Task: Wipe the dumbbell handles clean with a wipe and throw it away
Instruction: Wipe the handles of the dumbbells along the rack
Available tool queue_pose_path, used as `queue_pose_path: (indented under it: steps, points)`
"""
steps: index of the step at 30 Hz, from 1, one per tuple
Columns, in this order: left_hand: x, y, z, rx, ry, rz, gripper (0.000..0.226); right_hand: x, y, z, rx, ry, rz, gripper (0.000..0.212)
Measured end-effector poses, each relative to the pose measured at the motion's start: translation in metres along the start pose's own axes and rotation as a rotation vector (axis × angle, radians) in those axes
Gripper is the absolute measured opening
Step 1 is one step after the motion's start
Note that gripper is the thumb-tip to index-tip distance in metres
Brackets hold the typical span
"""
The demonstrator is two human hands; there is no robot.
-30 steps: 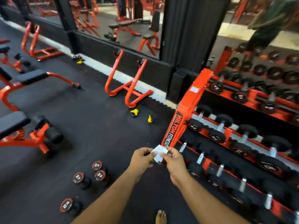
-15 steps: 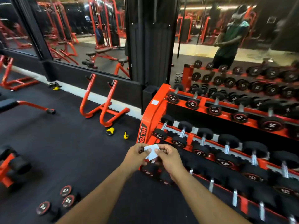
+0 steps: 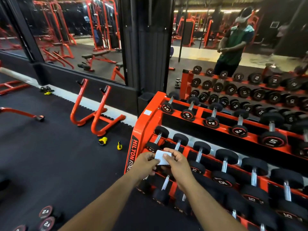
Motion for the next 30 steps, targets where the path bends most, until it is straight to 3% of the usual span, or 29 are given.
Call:
queue_pose_path:
  steps: [6,10,15,19,24,30]
  points:
    - [0.074,0.001,-0.006,-0.036,0.024,0.136,0.02,0.063,0.001,0.004,-0.002,0.034,-0.145,0.019]
    - [0.125,-0.006,-0.016,-0.052,0.038,0.14,0.014,0.103,0.001,0.004,-0.067,0.093,-0.178,0.015]
    - [0.177,-0.007,-0.023,-0.022,0.022,0.194,0.006,0.15,-0.002,-0.004,-0.258,0.13,-0.092,0.009]
    - [0.21,0.005,-0.028,0.069,0.054,0.19,0.015,0.188,-0.005,-0.005,-0.256,0.117,-0.045,0.019]
    - [0.265,0.028,-0.028,0.104,0.038,0.11,0.024,0.252,-0.031,-0.007,-0.241,0.057,-0.118,0.012]
    - [0.345,0.068,-0.022,0.114,-0.021,0.039,0.022,0.344,-0.078,-0.034,-0.142,0.13,-0.187,0.028]
Point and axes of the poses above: each hand's wrist, its own x-axis towards the middle knuckle, its own y-axis out of the palm, z = x × y, the point moved 9 cm from there along x, towards the middle knuckle, and after that the axes turned 13 degrees about -x, right-handed, at the moved point
